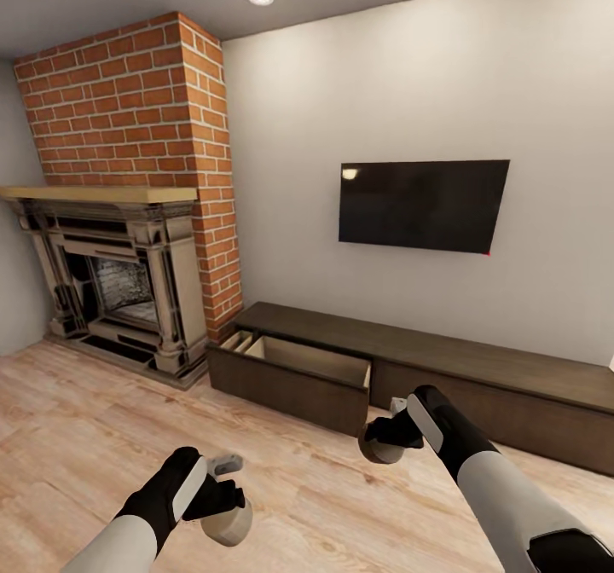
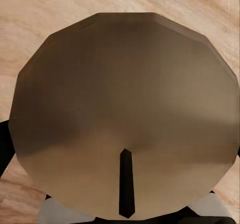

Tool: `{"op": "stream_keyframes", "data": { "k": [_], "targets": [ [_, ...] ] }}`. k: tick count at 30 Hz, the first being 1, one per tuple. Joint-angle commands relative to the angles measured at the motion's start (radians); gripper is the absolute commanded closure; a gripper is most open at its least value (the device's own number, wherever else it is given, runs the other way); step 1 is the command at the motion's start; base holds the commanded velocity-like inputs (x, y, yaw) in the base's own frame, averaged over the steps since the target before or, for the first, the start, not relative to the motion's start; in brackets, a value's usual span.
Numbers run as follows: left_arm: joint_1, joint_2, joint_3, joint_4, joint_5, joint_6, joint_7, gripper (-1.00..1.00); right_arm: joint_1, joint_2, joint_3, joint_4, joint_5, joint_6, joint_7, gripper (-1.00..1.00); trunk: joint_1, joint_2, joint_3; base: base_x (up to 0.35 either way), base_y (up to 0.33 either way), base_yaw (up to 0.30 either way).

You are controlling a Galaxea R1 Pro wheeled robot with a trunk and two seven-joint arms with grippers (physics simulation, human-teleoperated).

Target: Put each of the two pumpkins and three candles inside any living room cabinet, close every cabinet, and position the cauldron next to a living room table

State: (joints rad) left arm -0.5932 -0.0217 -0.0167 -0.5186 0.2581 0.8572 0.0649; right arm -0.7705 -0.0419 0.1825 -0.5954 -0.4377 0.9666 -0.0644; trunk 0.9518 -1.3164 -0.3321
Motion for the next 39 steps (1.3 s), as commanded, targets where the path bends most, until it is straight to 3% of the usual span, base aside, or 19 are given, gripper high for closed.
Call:
{"op": "stream_keyframes", "data": {
  "k": [1, 17, 39],
  "targets": [
    [0.0, 0.0, -0.002, -0.001, 0.01, 0.003, 0.006, 1.0, -0.001, -0.001, 0.005, -0.001, -0.013, 0.003, -0.009, 1.0, 0.0, -0.001, -0.001, 0.214, 0.281, -0.094],
    [0.0, 0.0, -0.002, -0.001, 0.01, 0.003, 0.006, 1.0, -0.001, -0.003, 0.005, -0.001, -0.013, 0.003, -0.009, 1.0, 0.0, -0.001, 0.008, 0.168, 0.303, -0.229],
    [0.0, 0.0, -0.002, -0.001, 0.01, 0.002, 0.006, 1.0, -0.001, -0.003, 0.003, -0.001, -0.013, 0.031, -0.008, 1.0, 0.0, -0.001, 0.004, 0.114, 0.321, -0.037]
  ]
}}
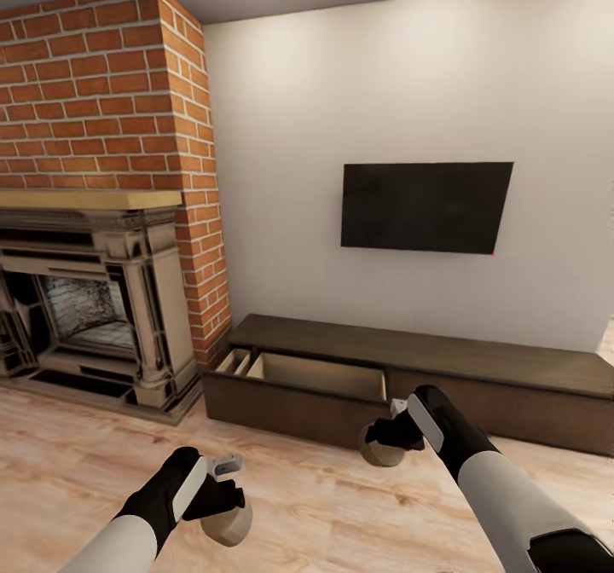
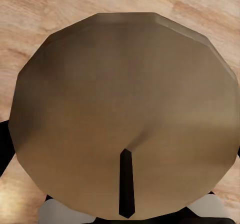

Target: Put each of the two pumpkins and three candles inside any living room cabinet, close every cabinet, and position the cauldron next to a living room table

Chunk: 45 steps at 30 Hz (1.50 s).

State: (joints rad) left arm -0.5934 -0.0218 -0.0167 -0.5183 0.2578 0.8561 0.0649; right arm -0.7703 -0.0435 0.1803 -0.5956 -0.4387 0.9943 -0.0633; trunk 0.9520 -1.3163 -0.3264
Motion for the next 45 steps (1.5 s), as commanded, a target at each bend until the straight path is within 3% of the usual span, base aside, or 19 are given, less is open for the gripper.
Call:
{"op": "stream_keyframes", "data": {
  "k": [1, 10, 30, 45],
  "targets": [
    [0.0, 0.0, -0.002, -0.002, 0.011, 0.003, 0.006, 1.0, -0.001, -0.001, 0.006, -0.001, -0.012, 0.007, -0.009, 1.0, 0.0, -0.001, -0.002, 0.113, 0.321, -0.204],
    [0.0, 0.0, -0.002, -0.002, 0.011, 0.003, 0.006, 1.0, -0.001, -0.001, 0.005, -0.001, -0.012, 0.015, -0.009, 1.0, 0.0, -0.001, -0.003, 0.113, 0.321, -0.065],
    [0.0, 0.0, -0.002, -0.002, 0.011, 0.003, 0.006, 1.0, -0.001, -0.001, 0.007, -0.001, -0.012, 0.015, -0.009, 1.0, 0.0, -0.001, -0.003, 0.131, 0.321, -0.279],
    [0.0, -0.002, -0.002, -0.002, 0.011, -0.001, 0.006, 1.0, -0.001, 0.001, 0.007, -0.001, -0.011, 0.017, -0.009, 1.0, 0.0, -0.001, -0.003, 0.17, 0.147, -0.021]
  ]
}}
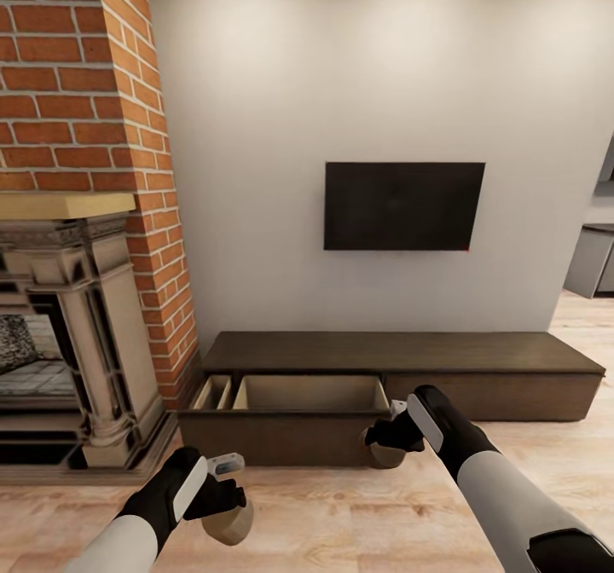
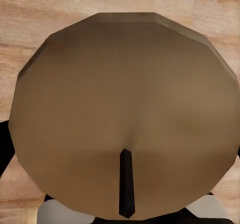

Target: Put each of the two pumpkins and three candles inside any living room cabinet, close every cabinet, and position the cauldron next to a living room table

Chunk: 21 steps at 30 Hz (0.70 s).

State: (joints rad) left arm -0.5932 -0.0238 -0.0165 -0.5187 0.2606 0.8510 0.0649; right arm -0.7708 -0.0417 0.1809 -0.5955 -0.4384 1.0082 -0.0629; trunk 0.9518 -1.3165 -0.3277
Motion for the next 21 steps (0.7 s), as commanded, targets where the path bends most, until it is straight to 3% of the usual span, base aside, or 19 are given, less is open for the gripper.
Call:
{"op": "stream_keyframes", "data": {
  "k": [1, 12, 21],
  "targets": [
    [0.0, -0.002, -0.002, -0.001, 0.008, 0.004, 0.006, 1.0, -0.001, -0.001, 0.006, -0.001, -0.011, 0.003, -0.009, 1.0, 0.001, -0.001, -0.001, 0.285, 0.102, 0.0],
    [0.0, -0.011, -0.002, -0.001, 0.006, 0.003, 0.006, 1.0, -0.001, -0.001, 0.007, -0.001, -0.011, 0.002, -0.009, 1.0, 0.001, -0.001, -0.001, 0.293, 0.094, 0.0],
    [0.0, -0.011, -0.002, -0.001, 0.008, 0.003, 0.006, 1.0, -0.001, -0.002, 0.006, -0.001, -0.012, 0.001, -0.009, 1.0, 0.001, -0.001, -0.001, 0.036, 0.004, 0.0]
  ]
}}
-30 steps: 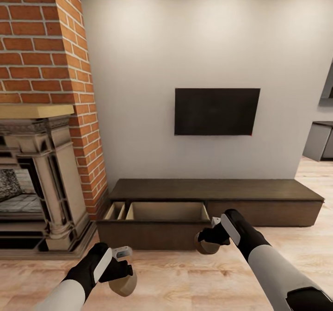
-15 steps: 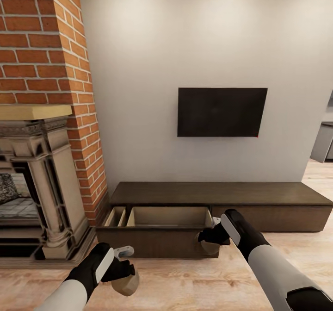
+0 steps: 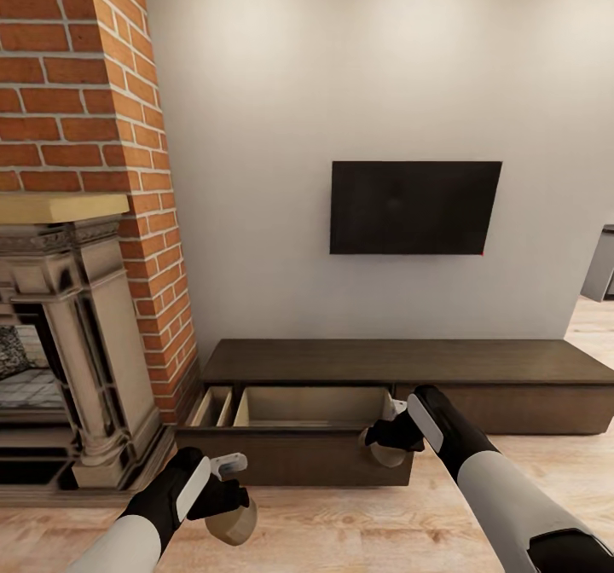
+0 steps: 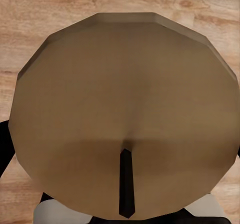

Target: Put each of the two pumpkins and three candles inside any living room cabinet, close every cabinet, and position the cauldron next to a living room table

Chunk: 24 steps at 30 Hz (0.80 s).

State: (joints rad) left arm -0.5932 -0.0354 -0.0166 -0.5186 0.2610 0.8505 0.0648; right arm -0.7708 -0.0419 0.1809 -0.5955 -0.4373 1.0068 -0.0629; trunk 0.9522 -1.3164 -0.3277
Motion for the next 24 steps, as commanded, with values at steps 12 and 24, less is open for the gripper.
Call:
{"op": "stream_keyframes", "data": {
  "k": [12, 24],
  "targets": [
    [0.0, 0.0, -0.002, -0.003, 0.007, 0.004, 0.006, 1.0, -0.001, -0.001, 0.006, -0.001, -0.012, 0.003, -0.009, 1.0, 0.0, -0.001, -0.001, 0.0, 0.0, 0.0],
    [0.0, -0.008, -0.002, -0.009, 0.009, 0.004, 0.006, 1.0, -0.001, -0.001, 0.006, -0.001, -0.012, 0.003, -0.009, 1.0, 0.0, -0.001, 0.003, 0.0, 0.0, -0.1]
  ]
}}
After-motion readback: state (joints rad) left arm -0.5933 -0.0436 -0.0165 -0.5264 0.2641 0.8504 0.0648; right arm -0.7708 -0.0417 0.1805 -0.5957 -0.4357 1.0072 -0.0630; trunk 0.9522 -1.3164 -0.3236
